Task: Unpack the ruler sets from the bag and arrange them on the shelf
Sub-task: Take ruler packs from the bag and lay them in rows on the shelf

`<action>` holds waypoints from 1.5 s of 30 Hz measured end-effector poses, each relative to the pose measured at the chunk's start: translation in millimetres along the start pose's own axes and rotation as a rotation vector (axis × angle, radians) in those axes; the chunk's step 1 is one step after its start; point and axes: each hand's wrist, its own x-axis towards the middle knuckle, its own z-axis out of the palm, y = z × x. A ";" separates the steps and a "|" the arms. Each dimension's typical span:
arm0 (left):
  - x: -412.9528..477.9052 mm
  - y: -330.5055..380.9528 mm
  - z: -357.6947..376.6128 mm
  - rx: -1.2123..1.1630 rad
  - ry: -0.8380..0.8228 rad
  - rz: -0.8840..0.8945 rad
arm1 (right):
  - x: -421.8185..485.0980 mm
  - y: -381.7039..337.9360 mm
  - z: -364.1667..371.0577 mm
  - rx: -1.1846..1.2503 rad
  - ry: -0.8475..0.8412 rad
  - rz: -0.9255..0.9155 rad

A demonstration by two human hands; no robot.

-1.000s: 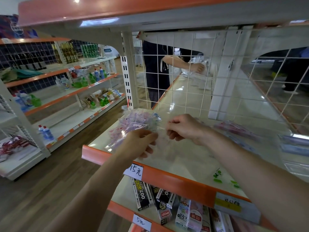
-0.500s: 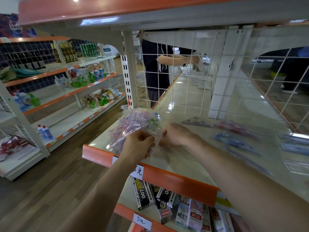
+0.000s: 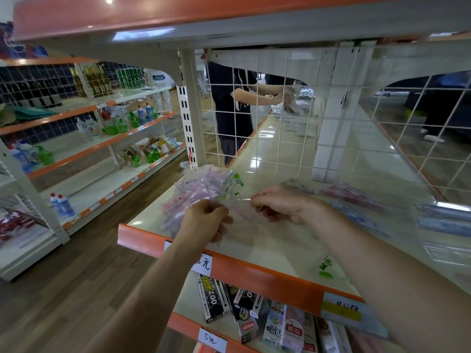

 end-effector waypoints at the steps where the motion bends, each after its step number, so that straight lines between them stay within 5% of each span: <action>1: 0.8 1.2 0.4 -0.021 0.011 -0.012 | -2.9 -1.7 -2.8 0.057 0.010 -0.019; 9: 1.3 5.9 1.5 -0.118 0.062 -0.049 | -25.9 -14.8 -30.7 0.116 0.103 -0.106; 35: -4.9 34.6 99.2 -0.104 -0.347 -0.037 | -147.1 71.1 -166.4 0.029 0.353 0.003; 45: -28.8 54.8 163.6 -0.078 -0.491 0.025 | -170.3 84.3 -170.0 -0.813 0.506 -0.068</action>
